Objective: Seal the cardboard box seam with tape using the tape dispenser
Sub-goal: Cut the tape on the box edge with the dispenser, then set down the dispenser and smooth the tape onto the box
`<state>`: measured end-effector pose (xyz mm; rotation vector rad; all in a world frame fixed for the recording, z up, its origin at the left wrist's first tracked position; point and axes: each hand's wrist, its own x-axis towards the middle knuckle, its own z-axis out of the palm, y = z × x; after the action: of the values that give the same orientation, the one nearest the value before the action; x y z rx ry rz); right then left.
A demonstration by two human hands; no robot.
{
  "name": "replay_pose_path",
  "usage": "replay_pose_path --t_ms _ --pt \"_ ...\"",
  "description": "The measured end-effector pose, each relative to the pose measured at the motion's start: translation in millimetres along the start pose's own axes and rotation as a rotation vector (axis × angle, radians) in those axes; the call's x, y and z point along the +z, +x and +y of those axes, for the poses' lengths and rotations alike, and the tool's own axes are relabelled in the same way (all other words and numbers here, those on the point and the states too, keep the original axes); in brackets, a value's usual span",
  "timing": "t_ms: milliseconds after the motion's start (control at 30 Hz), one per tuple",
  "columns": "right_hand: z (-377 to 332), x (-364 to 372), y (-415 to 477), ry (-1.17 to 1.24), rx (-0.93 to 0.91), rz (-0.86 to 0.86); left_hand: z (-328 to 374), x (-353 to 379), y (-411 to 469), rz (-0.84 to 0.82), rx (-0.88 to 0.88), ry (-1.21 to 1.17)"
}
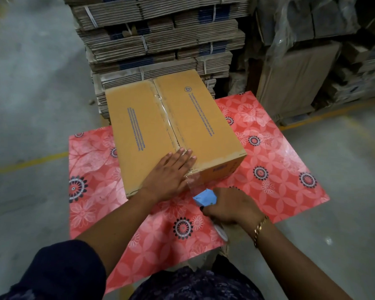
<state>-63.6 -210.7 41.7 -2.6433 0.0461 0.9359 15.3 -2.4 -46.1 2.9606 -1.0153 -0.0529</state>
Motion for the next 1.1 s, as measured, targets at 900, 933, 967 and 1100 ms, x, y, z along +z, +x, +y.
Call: replay_pose_path --t_ms 900,933,967,1100 --pt "78.5 105.6 49.0 -0.728 -0.630 0.208 0.2 -1.1 -0.5 -0.014 0.006 0.014" --pt "81.8 108.9 48.6 -0.717 -0.651 0.214 0.4 -1.2 -0.6 -0.014 0.007 0.015" --pt "83.8 110.7 46.5 -0.704 -0.670 0.215 0.4 -1.7 -0.7 -0.017 0.008 0.014" --pt "88.5 108.3 29.4 -0.544 -0.658 0.352 1.0 -5.9 -0.8 -0.015 0.006 -0.005"
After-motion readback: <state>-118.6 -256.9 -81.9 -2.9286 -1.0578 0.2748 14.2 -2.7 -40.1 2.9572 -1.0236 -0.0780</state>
